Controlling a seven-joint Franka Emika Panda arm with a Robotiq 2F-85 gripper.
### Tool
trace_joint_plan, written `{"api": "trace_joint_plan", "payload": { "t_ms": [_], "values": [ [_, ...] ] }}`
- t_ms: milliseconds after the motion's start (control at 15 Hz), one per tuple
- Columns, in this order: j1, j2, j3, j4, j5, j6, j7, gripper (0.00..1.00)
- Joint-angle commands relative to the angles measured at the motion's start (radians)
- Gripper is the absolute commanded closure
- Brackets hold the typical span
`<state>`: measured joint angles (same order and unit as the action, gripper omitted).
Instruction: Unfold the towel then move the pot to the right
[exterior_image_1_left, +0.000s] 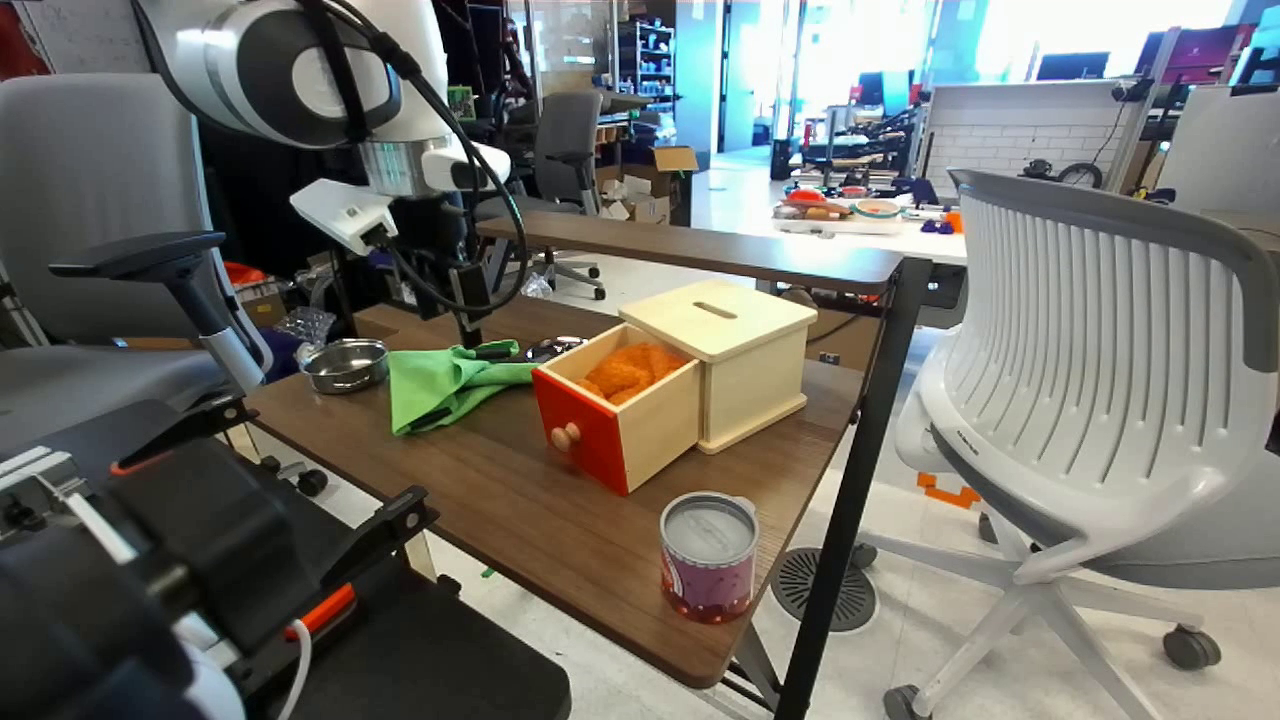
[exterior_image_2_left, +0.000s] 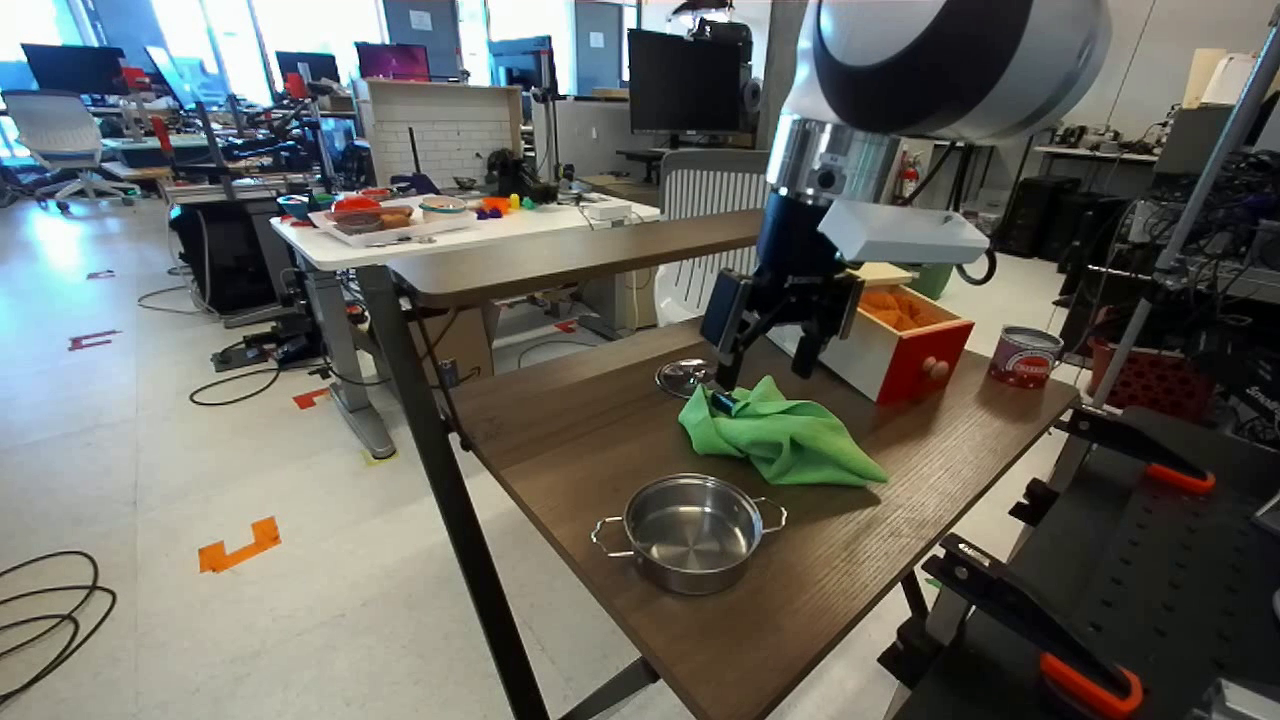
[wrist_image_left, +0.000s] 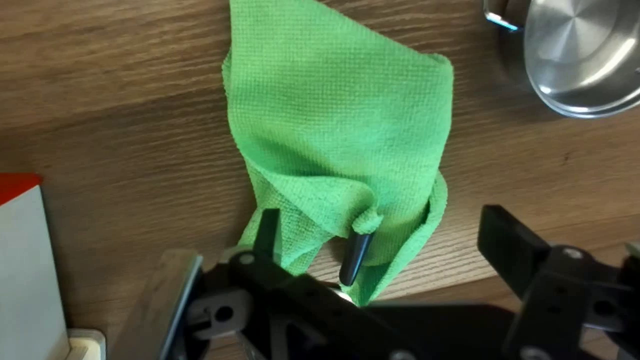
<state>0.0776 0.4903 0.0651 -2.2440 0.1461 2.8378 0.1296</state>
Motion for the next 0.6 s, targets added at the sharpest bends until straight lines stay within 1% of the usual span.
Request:
{"api": "trace_joint_plan", "payload": {
  "t_ms": [0,67,133,200,333,533],
  "values": [
    [0.045,0.080,-0.039,0.068,-0.025,0.040,0.053,0.00],
    [0.051,0.096,-0.043,0.081,-0.026,0.043,0.054,0.25],
    [0.057,0.106,-0.048,0.090,-0.027,0.045,0.058,0.28],
    [0.062,0.116,-0.051,0.099,-0.025,0.046,0.060,0.34],
    [0.067,0.129,-0.054,0.114,-0.023,0.048,0.062,0.51],
    [0.070,0.134,-0.058,0.124,-0.024,0.048,0.061,0.73]
  ]
}}
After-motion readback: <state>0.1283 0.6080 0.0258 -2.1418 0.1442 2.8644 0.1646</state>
